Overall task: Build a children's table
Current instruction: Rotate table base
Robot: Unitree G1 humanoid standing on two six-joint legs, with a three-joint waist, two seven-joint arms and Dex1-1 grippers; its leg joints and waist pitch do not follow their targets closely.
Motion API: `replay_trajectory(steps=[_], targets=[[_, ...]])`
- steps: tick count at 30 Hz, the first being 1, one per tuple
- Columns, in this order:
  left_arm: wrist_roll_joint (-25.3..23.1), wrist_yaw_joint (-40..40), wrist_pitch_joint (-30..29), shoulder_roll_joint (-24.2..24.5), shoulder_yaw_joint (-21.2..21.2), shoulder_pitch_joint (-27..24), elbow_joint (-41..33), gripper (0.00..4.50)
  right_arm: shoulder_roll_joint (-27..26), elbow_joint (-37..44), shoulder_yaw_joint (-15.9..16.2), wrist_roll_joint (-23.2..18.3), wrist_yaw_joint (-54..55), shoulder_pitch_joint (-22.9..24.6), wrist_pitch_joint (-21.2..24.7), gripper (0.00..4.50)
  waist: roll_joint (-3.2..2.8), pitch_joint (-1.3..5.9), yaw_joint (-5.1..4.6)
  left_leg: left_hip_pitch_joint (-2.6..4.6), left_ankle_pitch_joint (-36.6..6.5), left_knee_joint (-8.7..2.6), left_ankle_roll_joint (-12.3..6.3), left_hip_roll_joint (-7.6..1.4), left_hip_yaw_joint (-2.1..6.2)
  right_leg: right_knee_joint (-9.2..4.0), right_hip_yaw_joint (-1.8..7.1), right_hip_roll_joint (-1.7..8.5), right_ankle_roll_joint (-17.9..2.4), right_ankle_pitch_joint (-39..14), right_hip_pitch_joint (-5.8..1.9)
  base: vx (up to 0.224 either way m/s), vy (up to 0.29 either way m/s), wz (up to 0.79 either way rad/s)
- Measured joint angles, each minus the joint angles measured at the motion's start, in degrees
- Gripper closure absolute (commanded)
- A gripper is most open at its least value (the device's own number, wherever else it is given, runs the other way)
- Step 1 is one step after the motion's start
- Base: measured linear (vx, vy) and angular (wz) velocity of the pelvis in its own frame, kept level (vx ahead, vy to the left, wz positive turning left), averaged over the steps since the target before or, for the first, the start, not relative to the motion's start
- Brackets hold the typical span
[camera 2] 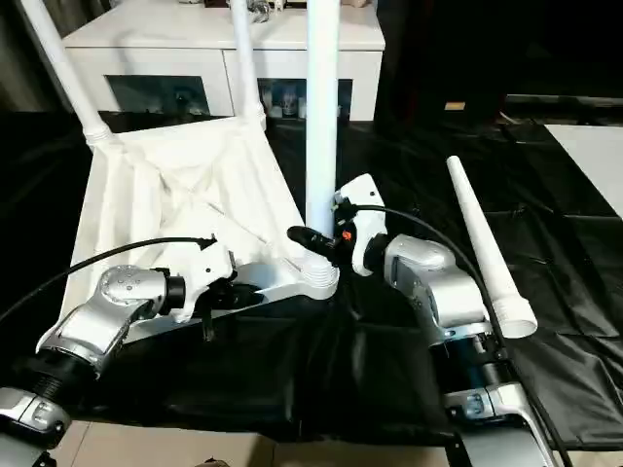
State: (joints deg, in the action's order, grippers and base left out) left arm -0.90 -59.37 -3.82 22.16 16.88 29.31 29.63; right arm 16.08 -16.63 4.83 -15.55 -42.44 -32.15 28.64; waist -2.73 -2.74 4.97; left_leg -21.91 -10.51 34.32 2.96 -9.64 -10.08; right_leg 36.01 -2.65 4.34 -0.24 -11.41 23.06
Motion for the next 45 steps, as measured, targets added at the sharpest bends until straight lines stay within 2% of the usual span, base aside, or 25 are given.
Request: replay_trajectory(steps=[9,15,22,26,28,31,36,41,45], targets=[[1.0,-1.6,-1.3,0.9,-0.1,-0.2,-0.9,4.5,-1.7,-5.7,-0.9,-0.4,-0.7,-1.8,-2.0,2.66,0.04,0.02,-0.19,0.0,0.0,0.0,0.0,-0.02,0.0,-0.09,0.01,-0.03,0.0,0.0,0.01,0.0,0.0,0.0],[1.0,-1.4,-1.4,0.9,-0.2,-0.3,-0.9,4.5,-4.0,-8.7,-3.8,-1.6,0.2,-1.4,-4.5,2.66,0.22,0.06,-0.24,0.03,0.0,0.0,0.0,-0.03,0.0,-0.09,0.0,-0.03,0.0,0.0,0.0,0.0,0.0,0.0],[0.9,-0.8,-1.3,0.3,-0.2,-0.3,-0.8,4.5,-6.5,-6.5,-8.0,-5.1,3.2,4.0,-8.1,2.66,0.05,0.16,0.09,0.05,0.0,-0.02,0.0,-0.03,-0.01,-0.17,0.0,-0.03,0.0,0.0,-0.04,0.0,0.0,0.0],[0.8,-0.4,-0.8,0.0,-0.2,-0.2,-0.3,4.5,-7.0,-4.1,-8.3,-5.1,3.7,6.3,-10.0,2.66,-0.07,0.2,0.14,0.06,0.0,-0.02,0.01,-0.02,-0.02,-0.19,0.01,-0.03,0.0,0.0,-0.06,0.0,0.0,0.0],[0.8,-0.2,-0.5,-0.2,-0.2,0.0,0.2,4.5,-7.2,-2.2,-8.1,-4.6,4.5,8.2,-11.7,2.66,-0.2,0.24,0.16,0.06,0.0,-0.03,0.01,-0.02,-0.02,-0.19,0.01,-0.02,0.0,0.0,-0.07,0.0,0.0,0.0],[0.8,0.0,-0.3,-0.4,-0.2,0.0,0.6,4.5,-7.1,1.9,-6.2,-2.5,5.7,11.5,-14.8,2.66,-0.45,0.26,0.17,0.06,0.0,-0.04,0.01,-0.02,-0.02,-0.19,0.02,-0.02,0.1,0.0,-0.07,0.0,0.0,0.0],[0.7,0.3,0.1,-0.7,-0.2,0.0,0.8,4.5,-6.2,6.2,-2.7,2.5,8.1,14.2,-18.1,2.66,-0.61,0.28,0.18,0.05,0.0,-0.09,0.01,-0.02,-0.01,-0.23,0.01,-0.02,0.1,-0.1,-0.07,0.0,0.0,0.0],[0.8,0.2,0.1,-0.5,-0.2,0.0,1.0,4.5,-5.3,8.7,-0.1,5.2,9.1,14.8,-17.2,2.66,-0.73,0.36,0.13,0.04,0.0,-0.12,0.01,-0.01,-0.01,-0.28,0.01,-0.02,0.1,-0.1,-0.08,0.0,0.0,0.0],[0.8,-0.1,0.0,0.0,-0.2,0.0,1.0,4.5,-4.5,8.5,0.9,5.3,8.4,12.7,-13.8,2.66,-0.72,0.36,-0.05,0.05,0.0,-0.13,0.01,-0.01,-0.01,-0.29,0.02,-0.02,0.2,-0.1,-0.06,0.0,0.0,0.0]])
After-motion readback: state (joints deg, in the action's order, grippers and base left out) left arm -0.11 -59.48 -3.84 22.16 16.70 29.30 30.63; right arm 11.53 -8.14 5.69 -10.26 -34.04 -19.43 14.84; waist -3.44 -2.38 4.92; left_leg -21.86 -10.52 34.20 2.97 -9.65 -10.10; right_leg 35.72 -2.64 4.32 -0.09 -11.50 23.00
